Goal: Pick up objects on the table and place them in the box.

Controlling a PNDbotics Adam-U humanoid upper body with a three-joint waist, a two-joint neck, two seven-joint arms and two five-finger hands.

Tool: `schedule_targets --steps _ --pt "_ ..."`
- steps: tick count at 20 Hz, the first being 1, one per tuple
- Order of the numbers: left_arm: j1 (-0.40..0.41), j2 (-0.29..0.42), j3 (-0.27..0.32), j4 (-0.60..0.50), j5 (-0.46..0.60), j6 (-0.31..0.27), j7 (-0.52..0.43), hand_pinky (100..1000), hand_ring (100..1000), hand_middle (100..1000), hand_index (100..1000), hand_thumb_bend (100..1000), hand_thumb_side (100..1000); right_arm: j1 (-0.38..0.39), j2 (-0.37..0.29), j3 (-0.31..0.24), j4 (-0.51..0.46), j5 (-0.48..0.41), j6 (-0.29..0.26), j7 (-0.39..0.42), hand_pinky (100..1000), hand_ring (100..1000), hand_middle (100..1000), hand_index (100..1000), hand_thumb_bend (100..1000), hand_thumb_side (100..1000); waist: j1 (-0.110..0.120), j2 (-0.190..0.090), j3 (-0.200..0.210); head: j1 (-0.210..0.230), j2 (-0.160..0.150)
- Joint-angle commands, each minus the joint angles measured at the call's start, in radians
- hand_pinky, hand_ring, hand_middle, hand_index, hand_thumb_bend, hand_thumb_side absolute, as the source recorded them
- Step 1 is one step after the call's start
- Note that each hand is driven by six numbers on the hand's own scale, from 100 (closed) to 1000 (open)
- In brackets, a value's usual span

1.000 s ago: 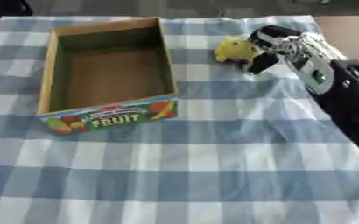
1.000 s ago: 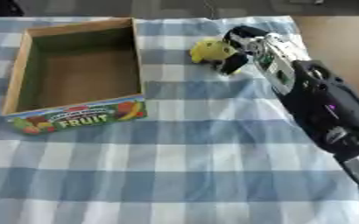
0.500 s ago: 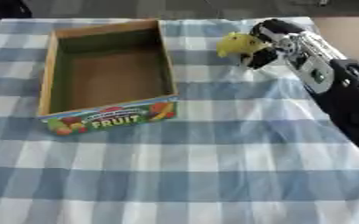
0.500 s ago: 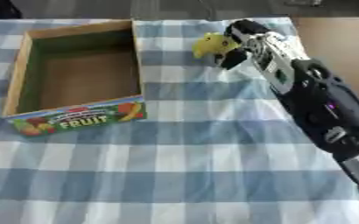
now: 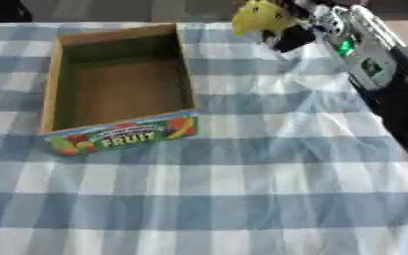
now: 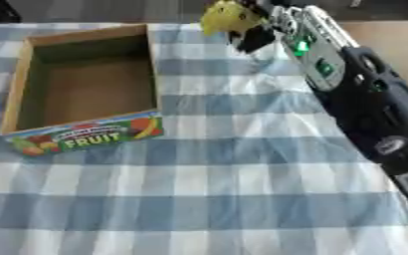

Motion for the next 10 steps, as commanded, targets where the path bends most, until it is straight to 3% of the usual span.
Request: schedule_targets --steps 1,10 --pt "-0.005 0.020 -0.003 -0.020 -0.005 0.003 -0.003 683 608 600 878 100 672 -0.039 -0.028 0.003 -0.077 -0.009 0.009 0.004 792 729 338 505 100 191 0.001 -0.029 0.001 -0.006 0.003" --pt "-0.009 0.020 -0.013 -0.020 0.000 0.002 -0.013 683 608 601 878 100 671 -0.168 0.130 0.052 -0.053 0.066 -0.009 0.049 786 722 333 502 100 209 -0.001 -0.028 0.025 -0.031 0.001"
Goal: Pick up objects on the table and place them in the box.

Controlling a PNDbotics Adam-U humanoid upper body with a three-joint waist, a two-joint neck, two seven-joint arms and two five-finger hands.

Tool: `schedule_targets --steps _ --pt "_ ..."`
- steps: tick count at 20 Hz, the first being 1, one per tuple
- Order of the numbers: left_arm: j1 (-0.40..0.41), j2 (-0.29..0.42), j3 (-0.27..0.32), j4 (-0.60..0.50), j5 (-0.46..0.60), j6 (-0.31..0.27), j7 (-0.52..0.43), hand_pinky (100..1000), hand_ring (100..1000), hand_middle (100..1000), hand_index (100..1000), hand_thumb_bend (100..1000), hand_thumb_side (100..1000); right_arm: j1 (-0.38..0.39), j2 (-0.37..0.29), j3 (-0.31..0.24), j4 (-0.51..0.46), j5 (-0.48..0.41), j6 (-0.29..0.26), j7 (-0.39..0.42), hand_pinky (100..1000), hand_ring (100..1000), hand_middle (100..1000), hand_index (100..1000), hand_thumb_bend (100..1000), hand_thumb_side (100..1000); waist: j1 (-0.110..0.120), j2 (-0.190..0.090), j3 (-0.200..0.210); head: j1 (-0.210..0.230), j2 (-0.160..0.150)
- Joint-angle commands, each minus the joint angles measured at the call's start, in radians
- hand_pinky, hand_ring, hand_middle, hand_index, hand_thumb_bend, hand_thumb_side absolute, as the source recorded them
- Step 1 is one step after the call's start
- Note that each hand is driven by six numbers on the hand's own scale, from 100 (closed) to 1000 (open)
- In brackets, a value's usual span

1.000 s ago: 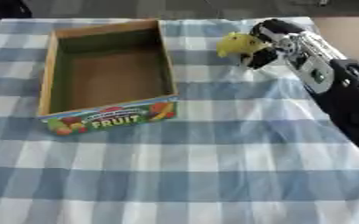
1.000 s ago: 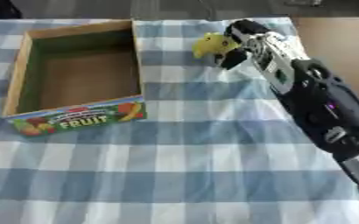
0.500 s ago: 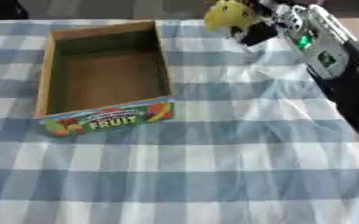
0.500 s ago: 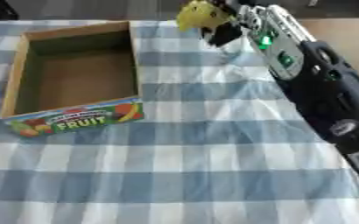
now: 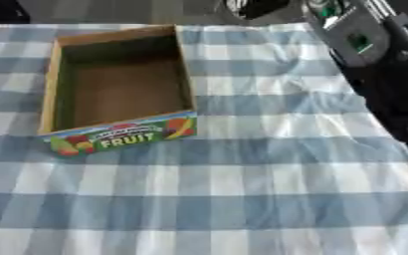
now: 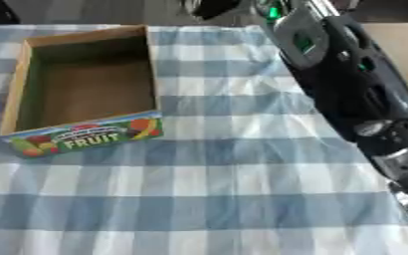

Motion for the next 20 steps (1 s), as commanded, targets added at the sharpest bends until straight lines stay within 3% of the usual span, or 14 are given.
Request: schedule_targets --steps 1,4,9,19,20 --pt "-0.009 0.020 -0.005 -0.020 0.001 -0.001 -0.008 683 608 601 878 100 671 -0.048 0.052 0.007 0.019 0.044 -0.016 0.008 797 722 333 503 100 208 0.000 -0.022 0.006 -0.013 0.001" --pt "-0.013 0.018 -0.007 -0.020 0.004 -0.001 -0.011 683 608 601 878 100 671 -0.072 0.119 0.019 0.057 0.089 -0.036 0.006 802 717 339 508 100 215 -0.001 -0.018 0.017 -0.022 -0.001" --pt "-0.020 0.014 -0.012 -0.020 0.009 -0.001 -0.016 683 608 602 878 100 672 -0.098 0.215 0.034 0.129 0.149 -0.071 0.008 725 666 346 514 100 217 -0.004 -0.012 0.035 -0.036 -0.005" --pt "-0.029 0.006 -0.019 -0.020 0.015 0.003 -0.027 685 607 603 879 100 674 -0.105 0.365 0.040 0.296 0.264 -0.109 -0.026 747 678 343 508 100 201 -0.005 -0.004 0.064 -0.054 -0.010" --pt "-0.029 0.005 -0.019 -0.020 0.015 0.004 -0.029 685 607 604 879 100 682 -0.102 0.373 0.039 0.316 0.273 -0.112 -0.033 751 678 345 510 100 158 -0.005 -0.003 0.068 -0.057 -0.011"
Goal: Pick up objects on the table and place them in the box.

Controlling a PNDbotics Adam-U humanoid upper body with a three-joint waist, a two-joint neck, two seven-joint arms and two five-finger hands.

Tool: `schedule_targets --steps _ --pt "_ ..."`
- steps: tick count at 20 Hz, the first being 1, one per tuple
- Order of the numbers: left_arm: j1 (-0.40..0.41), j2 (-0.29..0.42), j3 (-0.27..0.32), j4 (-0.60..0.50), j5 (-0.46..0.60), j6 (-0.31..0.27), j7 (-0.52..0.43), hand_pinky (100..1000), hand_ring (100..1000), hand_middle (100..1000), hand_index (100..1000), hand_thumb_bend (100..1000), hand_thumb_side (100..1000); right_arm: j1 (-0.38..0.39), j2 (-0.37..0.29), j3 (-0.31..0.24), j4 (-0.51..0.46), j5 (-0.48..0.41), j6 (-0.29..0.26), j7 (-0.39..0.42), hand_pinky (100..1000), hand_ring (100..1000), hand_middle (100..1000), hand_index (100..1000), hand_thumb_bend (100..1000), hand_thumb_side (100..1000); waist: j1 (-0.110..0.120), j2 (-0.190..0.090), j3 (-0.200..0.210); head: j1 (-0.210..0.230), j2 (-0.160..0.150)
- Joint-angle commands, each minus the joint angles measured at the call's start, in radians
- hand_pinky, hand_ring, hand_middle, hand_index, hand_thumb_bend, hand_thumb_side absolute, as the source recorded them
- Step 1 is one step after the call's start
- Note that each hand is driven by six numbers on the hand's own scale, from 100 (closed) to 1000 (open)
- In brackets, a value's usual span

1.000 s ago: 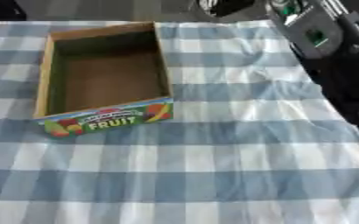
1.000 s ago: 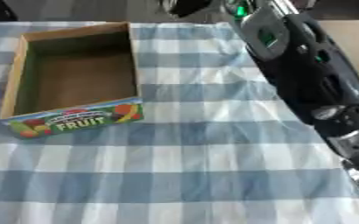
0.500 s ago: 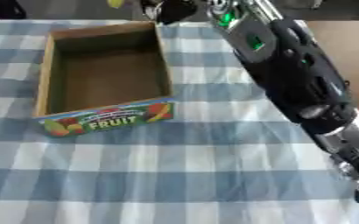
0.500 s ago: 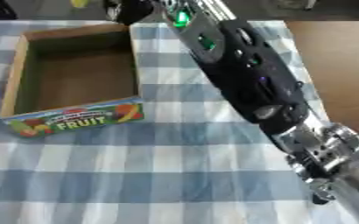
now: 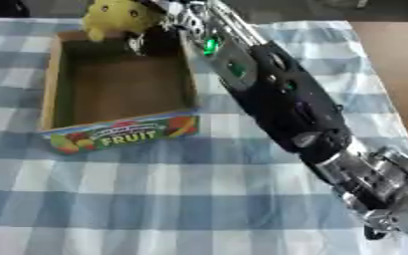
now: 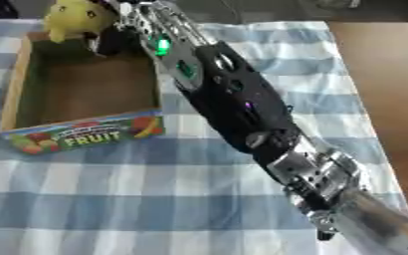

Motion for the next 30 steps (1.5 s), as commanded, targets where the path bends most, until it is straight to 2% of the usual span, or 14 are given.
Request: schedule_targets --steps 1,8,13,14,15,16,18,19,21,22,23,24,30 --pt "-0.011 0.005 -0.003 -0.020 0.003 0.001 -0.008 685 607 604 879 100 673 -0.018 0.023 -0.005 0.047 0.040 -0.011 -0.026 752 679 346 511 100 206 0.006 -0.016 0.007 -0.008 -0.011" --pt "-0.019 0.004 -0.007 -0.020 0.010 0.002 -0.015 685 607 605 879 100 673 -0.012 0.075 0.004 0.149 0.159 -0.072 -0.051 755 696 382 545 100 235 0.002 -0.012 0.023 -0.017 -0.010" --pt "-0.022 0.004 -0.009 -0.020 0.011 0.002 -0.018 685 607 605 879 100 674 -0.023 0.094 0.000 0.201 0.255 -0.120 -0.042 764 722 429 615 100 270 -0.003 -0.011 0.029 -0.020 -0.011" --pt "-0.023 0.005 -0.009 -0.020 0.011 0.002 -0.018 685 607 605 879 100 674 -0.025 0.096 0.000 0.209 0.275 -0.133 -0.033 767 737 472 676 100 311 -0.004 -0.011 0.030 -0.020 -0.011" --pt "-0.024 0.005 -0.009 -0.020 0.011 0.003 -0.019 685 607 605 879 100 674 -0.028 0.099 -0.001 0.215 0.293 -0.145 -0.023 767 738 476 681 100 315 -0.004 -0.010 0.031 -0.020 -0.011" --pt "-0.024 0.005 -0.010 -0.020 0.012 0.003 -0.019 685 607 605 879 100 674 -0.031 0.101 -0.003 0.218 0.309 -0.158 -0.015 778 760 525 752 100 368 -0.005 -0.011 0.032 -0.021 -0.010" --pt "-0.025 0.006 -0.010 -0.020 0.012 0.003 -0.020 685 607 605 879 100 673 -0.036 0.102 -0.004 0.219 0.336 -0.181 0.000 805 802 605 825 100 446 -0.006 -0.011 0.033 -0.021 -0.009" --pt "-0.025 0.006 -0.010 -0.020 0.012 0.003 -0.020 685 606 605 879 100 672 -0.038 0.101 -0.002 0.217 0.351 -0.195 0.007 825 826 663 871 141 498 -0.006 -0.012 0.033 -0.020 -0.008" --pt "-0.026 0.006 -0.010 -0.020 0.012 0.003 -0.020 685 606 605 879 100 672 -0.040 0.100 0.000 0.211 0.379 -0.220 0.015 834 844 704 894 202 541 -0.006 -0.013 0.033 -0.021 -0.007" --pt "-0.026 0.006 -0.010 -0.020 0.013 0.003 -0.021 685 606 605 879 100 672 -0.042 0.100 -0.003 0.206 0.385 -0.227 0.016 844 868 729 916 354 620 -0.006 -0.013 0.032 -0.021 -0.008" --pt "-0.027 0.006 -0.011 -0.020 0.013 0.003 -0.021 685 606 605 879 100 672 -0.043 0.101 -0.007 0.200 0.386 -0.231 0.016 845 869 731 919 372 630 -0.006 -0.014 0.032 -0.020 -0.008" --pt "-0.027 0.006 -0.011 -0.020 0.013 0.003 -0.021 685 606 605 879 100 673 -0.046 0.100 -0.010 0.193 0.386 -0.232 0.013 849 876 739 930 452 676 -0.006 -0.015 0.031 -0.020 -0.007" --pt "-0.025 0.006 -0.011 -0.020 0.011 0.006 -0.023 685 606 605 879 100 673 -0.057 0.080 -0.022 0.104 0.357 -0.209 -0.010 858 889 751 964 628 795 -0.004 -0.020 0.022 -0.010 -0.004"
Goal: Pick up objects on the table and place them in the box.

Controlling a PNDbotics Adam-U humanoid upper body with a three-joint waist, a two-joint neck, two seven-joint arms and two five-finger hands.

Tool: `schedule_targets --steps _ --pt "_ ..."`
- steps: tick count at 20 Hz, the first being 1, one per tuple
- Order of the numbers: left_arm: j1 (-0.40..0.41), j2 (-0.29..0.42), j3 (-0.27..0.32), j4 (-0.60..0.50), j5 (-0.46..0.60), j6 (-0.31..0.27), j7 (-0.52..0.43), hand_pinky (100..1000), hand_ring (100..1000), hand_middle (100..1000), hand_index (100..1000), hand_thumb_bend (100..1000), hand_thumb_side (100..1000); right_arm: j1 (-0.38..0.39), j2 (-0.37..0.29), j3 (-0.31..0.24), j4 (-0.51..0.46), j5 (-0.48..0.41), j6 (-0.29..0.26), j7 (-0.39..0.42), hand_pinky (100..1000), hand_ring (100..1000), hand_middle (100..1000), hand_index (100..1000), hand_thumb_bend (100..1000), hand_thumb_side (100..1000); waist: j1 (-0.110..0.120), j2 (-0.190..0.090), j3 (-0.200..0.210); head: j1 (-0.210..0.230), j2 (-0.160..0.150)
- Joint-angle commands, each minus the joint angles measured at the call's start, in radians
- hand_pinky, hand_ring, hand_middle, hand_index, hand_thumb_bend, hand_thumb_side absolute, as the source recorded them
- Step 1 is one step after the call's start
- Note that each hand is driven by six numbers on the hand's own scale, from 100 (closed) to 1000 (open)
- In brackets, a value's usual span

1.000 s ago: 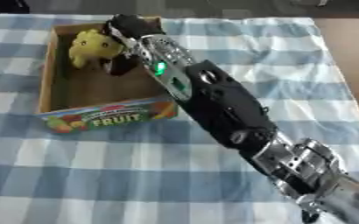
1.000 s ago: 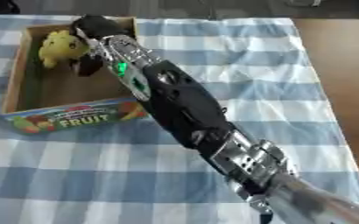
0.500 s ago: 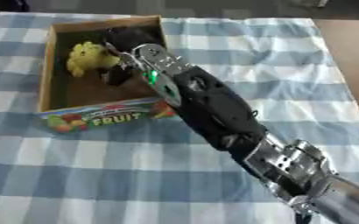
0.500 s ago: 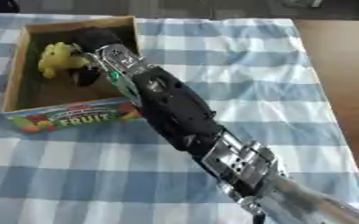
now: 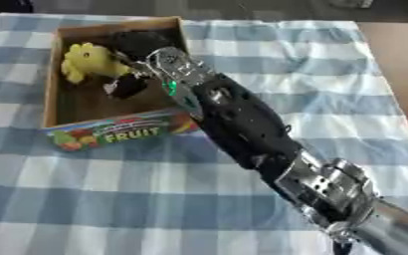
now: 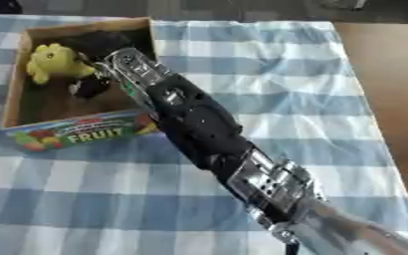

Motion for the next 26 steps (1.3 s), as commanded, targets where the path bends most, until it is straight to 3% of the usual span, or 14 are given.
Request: schedule_targets --steps 1,5,16,17,19,20,22,26 --pt "-0.009 0.007 0.001 -0.020 -0.001 0.000 -0.005 685 606 605 878 100 673 -0.030 -0.024 -0.017 -0.079 -0.035 0.016 -0.005 860 890 755 968 647 815 0.007 -0.026 -0.002 0.007 -0.003" --pt "-0.006 0.008 0.003 -0.020 -0.004 0.001 -0.004 686 605 605 878 100 673 -0.034 -0.052 -0.039 -0.136 -0.109 0.042 0.018 873 901 763 983 669 891 0.007 -0.029 -0.004 0.012 -0.001" --pt "0.003 0.009 0.010 -0.020 -0.012 0.002 0.004 686 605 606 877 100 673 -0.003 -0.190 -0.099 -0.387 -0.307 0.117 0.007 874 891 742 963 616 922 0.010 -0.031 -0.030 0.040 0.005" --pt "0.004 0.009 0.011 -0.020 -0.013 0.002 0.005 686 605 606 877 100 673 0.004 -0.207 -0.106 -0.423 -0.329 0.126 0.003 872 887 737 958 591 924 0.012 -0.032 -0.034 0.044 0.005" --pt "0.007 0.009 0.013 -0.020 -0.015 0.002 0.007 686 605 606 877 100 673 0.023 -0.246 -0.126 -0.503 -0.377 0.155 -0.011 863 875 720 941 455 924 0.014 -0.033 -0.041 0.051 0.008" --pt "0.008 0.010 0.014 -0.020 -0.016 0.002 0.009 686 605 606 877 100 672 0.034 -0.264 -0.135 -0.543 -0.401 0.173 -0.021 855 865 704 927 322 895 0.015 -0.033 -0.044 0.054 0.009" --pt "0.010 0.010 0.016 -0.020 -0.017 0.002 0.012 686 604 606 876 100 672 0.068 -0.307 -0.152 -0.635 -0.460 0.212 -0.051 831 840 675 892 149 703 0.019 -0.035 -0.052 0.063 0.011" --pt "0.015 0.009 0.017 -0.020 -0.019 0.002 0.014 686 605 606 876 100 672 0.156 -0.377 -0.174 -0.793 -0.588 0.259 -0.137 823 819 642 846 100 633 0.027 -0.039 -0.072 0.074 0.015"
